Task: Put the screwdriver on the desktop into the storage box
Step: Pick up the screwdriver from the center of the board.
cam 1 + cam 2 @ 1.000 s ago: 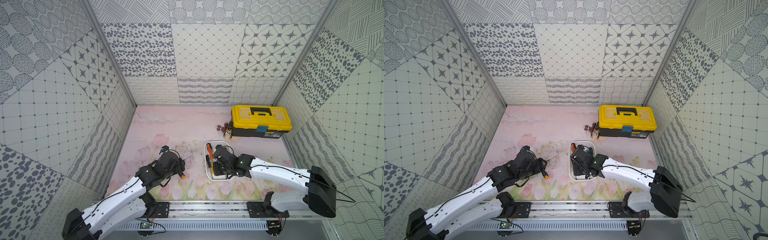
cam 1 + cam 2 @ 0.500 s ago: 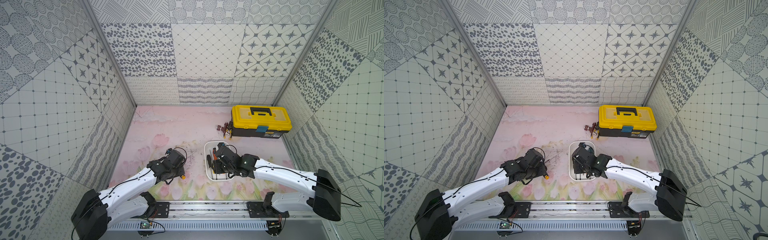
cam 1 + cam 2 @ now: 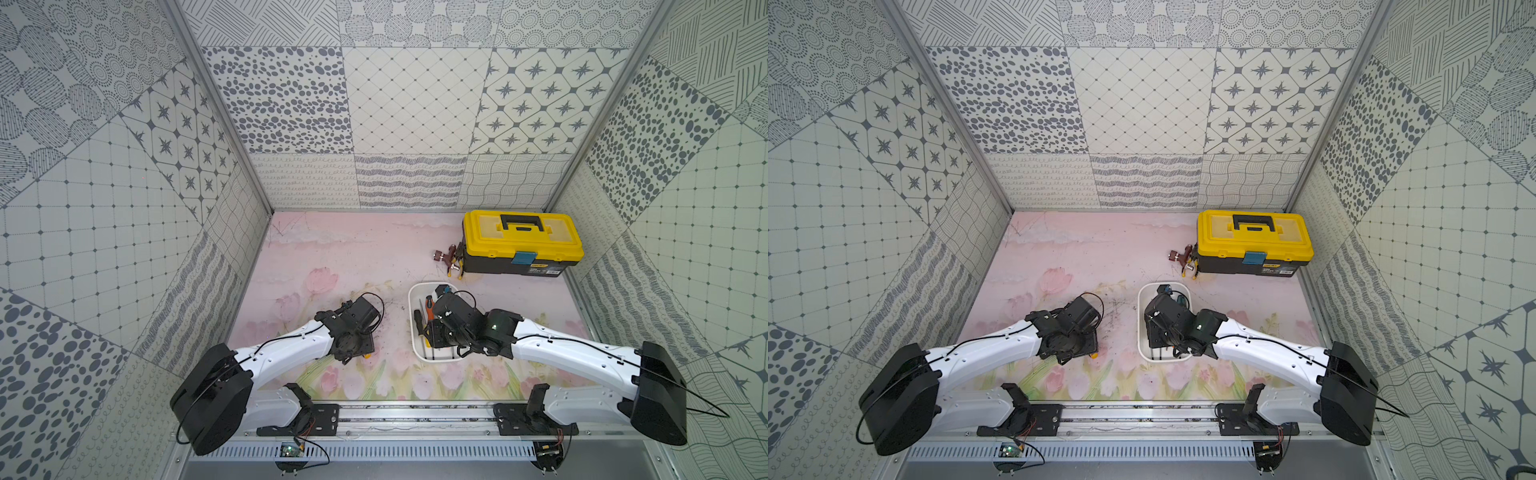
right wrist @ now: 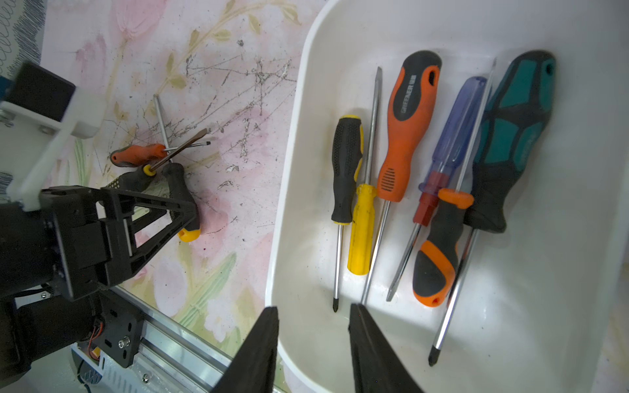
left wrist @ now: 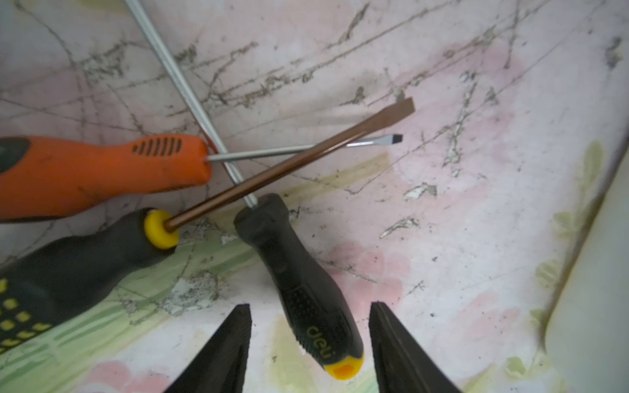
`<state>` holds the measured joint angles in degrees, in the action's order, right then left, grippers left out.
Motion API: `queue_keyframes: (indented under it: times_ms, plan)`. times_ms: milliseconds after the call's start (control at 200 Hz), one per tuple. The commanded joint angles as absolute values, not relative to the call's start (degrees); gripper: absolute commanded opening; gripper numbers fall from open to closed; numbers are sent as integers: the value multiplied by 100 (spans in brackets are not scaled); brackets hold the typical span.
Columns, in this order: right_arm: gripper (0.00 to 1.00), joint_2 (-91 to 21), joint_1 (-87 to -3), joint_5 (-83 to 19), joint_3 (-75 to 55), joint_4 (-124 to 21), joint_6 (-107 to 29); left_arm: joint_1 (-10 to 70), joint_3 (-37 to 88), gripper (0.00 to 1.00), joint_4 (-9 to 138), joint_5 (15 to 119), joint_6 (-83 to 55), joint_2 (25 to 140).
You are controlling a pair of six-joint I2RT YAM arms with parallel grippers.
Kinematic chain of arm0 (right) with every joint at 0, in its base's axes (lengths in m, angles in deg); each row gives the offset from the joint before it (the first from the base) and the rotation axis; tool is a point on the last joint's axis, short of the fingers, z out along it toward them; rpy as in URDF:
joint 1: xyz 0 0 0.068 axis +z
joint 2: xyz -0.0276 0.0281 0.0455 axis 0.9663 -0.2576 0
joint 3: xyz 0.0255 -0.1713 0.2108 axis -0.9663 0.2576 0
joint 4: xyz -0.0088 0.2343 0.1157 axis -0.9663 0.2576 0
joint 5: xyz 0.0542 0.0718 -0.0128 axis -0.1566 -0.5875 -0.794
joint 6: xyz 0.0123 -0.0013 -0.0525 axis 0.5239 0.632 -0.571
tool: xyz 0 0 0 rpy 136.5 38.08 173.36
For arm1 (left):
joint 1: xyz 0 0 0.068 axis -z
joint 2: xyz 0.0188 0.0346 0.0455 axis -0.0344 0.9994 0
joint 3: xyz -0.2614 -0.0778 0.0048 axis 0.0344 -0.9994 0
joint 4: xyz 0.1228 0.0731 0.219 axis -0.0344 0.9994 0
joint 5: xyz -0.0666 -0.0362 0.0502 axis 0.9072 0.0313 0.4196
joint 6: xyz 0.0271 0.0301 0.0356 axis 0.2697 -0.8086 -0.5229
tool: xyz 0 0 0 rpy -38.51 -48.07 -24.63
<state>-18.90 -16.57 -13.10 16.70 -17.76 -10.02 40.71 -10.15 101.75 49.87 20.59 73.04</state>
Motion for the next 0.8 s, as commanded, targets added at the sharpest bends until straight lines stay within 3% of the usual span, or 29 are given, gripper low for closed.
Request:
queue_keyframes:
  times_ms: [0, 395, 680, 795]
  plan:
    - [40, -1727, -1636, -1250, 1630, -1883, -1049, 3983, -924, 57, 9921, 5597, 1782, 7728]
    - [40, -1662, -1636, -1236, 1605, -1883, -1058, 3994, -911, 34, 8958, 6537, 1785, 8237]
    - [39, -1673, -1636, -1232, 1539, -1874, -1118, 4007, -953, 0, 8433, 6960, 1840, 8237]
    - [38, -1593, -1636, -1231, 1509, -1874, -1169, 4016, -1080, 0, 8135, 7066, 1894, 7780]
